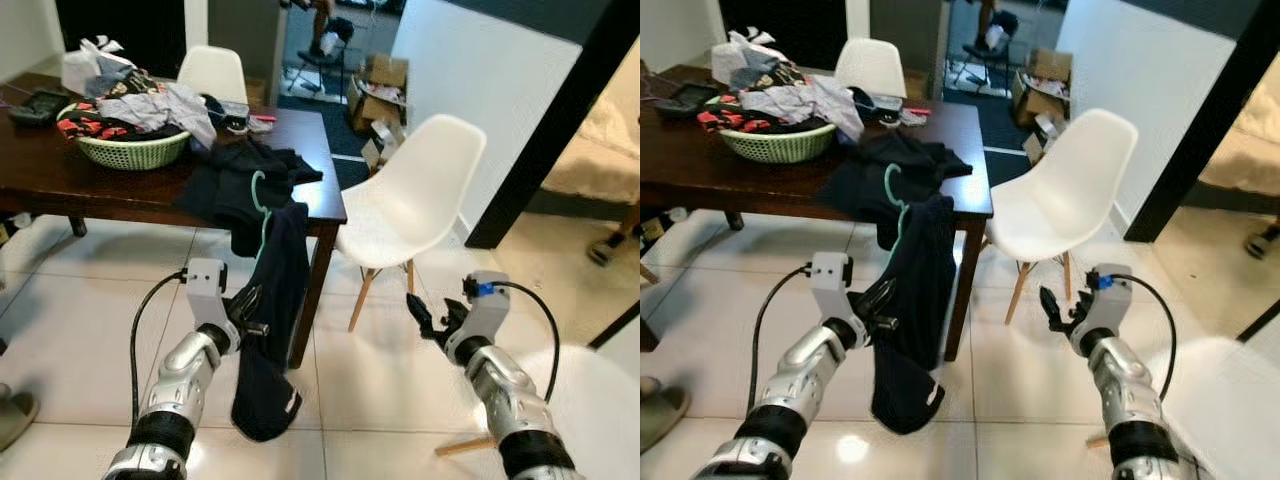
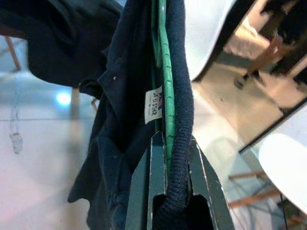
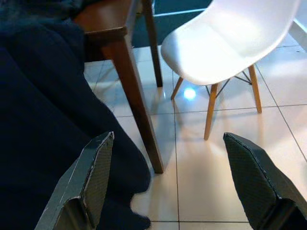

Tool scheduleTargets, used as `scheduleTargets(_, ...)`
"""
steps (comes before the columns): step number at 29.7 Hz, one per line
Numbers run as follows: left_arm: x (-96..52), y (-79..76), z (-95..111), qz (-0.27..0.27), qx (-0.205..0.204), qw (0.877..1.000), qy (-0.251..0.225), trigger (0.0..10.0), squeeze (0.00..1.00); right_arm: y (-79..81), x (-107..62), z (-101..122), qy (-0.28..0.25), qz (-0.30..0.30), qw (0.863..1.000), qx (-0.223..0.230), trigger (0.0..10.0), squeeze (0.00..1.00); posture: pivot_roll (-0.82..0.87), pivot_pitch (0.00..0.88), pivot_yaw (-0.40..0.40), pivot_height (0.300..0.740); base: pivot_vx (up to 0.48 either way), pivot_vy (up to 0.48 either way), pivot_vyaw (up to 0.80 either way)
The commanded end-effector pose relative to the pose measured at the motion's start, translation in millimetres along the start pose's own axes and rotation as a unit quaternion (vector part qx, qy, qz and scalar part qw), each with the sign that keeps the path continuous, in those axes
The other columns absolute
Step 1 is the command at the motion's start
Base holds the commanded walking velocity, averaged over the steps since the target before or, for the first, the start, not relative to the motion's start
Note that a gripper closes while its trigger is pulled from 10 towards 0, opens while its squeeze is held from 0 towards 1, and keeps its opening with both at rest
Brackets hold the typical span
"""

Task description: Hang hanger

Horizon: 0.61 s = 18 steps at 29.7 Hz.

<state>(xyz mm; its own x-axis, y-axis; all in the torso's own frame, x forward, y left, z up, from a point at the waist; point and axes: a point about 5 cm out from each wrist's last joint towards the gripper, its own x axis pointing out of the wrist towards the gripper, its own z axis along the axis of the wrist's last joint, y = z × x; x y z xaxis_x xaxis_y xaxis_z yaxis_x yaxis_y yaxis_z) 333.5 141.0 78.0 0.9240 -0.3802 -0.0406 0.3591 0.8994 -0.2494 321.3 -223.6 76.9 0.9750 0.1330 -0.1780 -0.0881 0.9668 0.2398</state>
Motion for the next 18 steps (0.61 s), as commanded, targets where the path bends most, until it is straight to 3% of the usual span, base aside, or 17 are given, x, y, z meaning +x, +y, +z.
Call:
scheduleTargets(1,8.7,-11.2,9.9,-0.032,0.008,0.999,-0.017,10.0,0.00,-6.1,-2.9,1.2,-0.005,-0.011,1.000,0.003,10.0,0.00,-0.02,0.000,-0.102,0.740,0.000,0.000,-0.77)
scheduleTargets(18,6.4,-17.7,7.2,-0.083,0.000,0.996,-0.009,10.0,0.00,-4.6,-5.9,1.0,-0.015,-0.010,1.000,0.010,10.0,0.00,-0.02,0.000,-0.067,0.740,0.000,0.000,-0.77)
